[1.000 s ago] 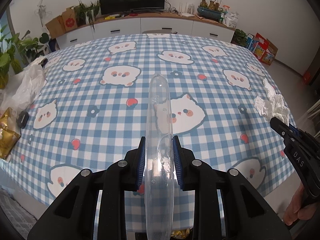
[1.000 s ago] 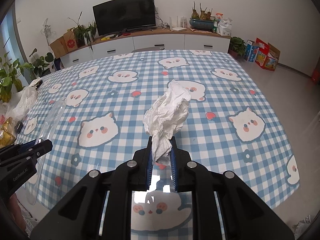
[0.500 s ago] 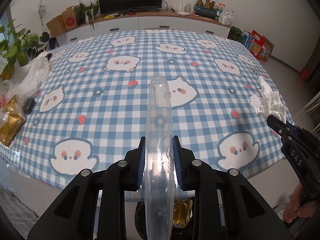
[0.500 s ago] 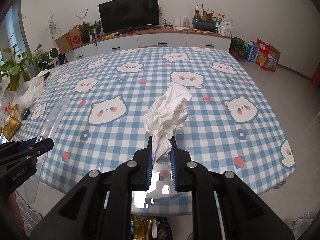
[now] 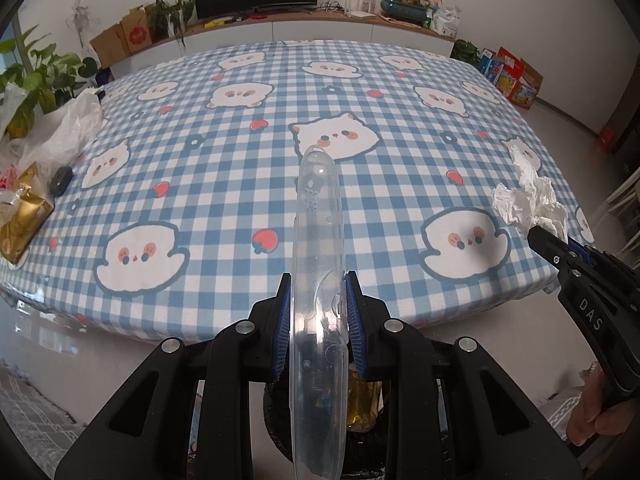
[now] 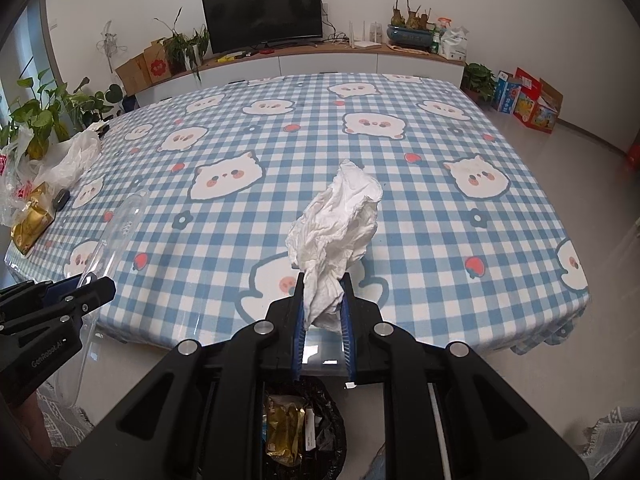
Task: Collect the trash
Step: 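Lift the plastic tube and tissue off the table toward the bin, then lower the plastic tube into the bin and open the left tool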
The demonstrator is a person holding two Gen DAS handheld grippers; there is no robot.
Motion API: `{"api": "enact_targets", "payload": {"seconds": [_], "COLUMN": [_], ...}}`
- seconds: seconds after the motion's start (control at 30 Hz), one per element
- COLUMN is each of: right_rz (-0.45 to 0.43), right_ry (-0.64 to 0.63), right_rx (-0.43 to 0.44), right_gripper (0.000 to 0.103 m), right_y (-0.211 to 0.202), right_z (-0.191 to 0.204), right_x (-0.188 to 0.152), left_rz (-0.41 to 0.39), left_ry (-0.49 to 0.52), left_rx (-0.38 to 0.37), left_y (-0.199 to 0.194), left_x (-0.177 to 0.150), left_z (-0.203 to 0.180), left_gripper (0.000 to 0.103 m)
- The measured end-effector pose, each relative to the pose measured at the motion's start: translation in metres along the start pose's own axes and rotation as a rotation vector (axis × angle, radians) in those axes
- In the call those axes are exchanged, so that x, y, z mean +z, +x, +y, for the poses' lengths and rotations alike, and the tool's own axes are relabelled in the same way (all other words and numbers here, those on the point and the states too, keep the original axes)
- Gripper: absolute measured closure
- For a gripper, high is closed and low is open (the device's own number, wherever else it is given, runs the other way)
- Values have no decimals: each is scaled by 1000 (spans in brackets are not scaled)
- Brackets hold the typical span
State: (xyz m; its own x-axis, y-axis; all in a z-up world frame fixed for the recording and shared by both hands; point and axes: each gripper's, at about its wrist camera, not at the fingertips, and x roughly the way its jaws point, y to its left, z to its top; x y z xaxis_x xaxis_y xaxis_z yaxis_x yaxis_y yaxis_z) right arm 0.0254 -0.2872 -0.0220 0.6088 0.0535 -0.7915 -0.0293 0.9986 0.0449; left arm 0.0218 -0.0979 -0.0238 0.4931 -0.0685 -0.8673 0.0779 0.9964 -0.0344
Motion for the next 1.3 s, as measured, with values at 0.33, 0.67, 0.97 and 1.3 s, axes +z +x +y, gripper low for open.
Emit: {"api": "enact_targets", "payload": {"seconds": [0.33,0.67,0.97,1.3], "right_rz": [55,113,206,263], "right_ry": [16,3,51,99], "right_rx": [-1,-8,-12,-42], "right_gripper": [89,89,89,89], "right_y": [-2,-4,4,21], "right_z": [-12,-18,-28,-45], "right_x": [-43,-89,-126,-155], "left_rz": [53,88,114,154], "left_ry": [13,6,-1,-9], "left_rx": [-5,-1,16,-3], "left_y": [4,3,14,37], "left_x": [-41,-82,-112,-140], "left_z": [-13,-19,-23,-32], "left_gripper": [78,78,78,78]}}
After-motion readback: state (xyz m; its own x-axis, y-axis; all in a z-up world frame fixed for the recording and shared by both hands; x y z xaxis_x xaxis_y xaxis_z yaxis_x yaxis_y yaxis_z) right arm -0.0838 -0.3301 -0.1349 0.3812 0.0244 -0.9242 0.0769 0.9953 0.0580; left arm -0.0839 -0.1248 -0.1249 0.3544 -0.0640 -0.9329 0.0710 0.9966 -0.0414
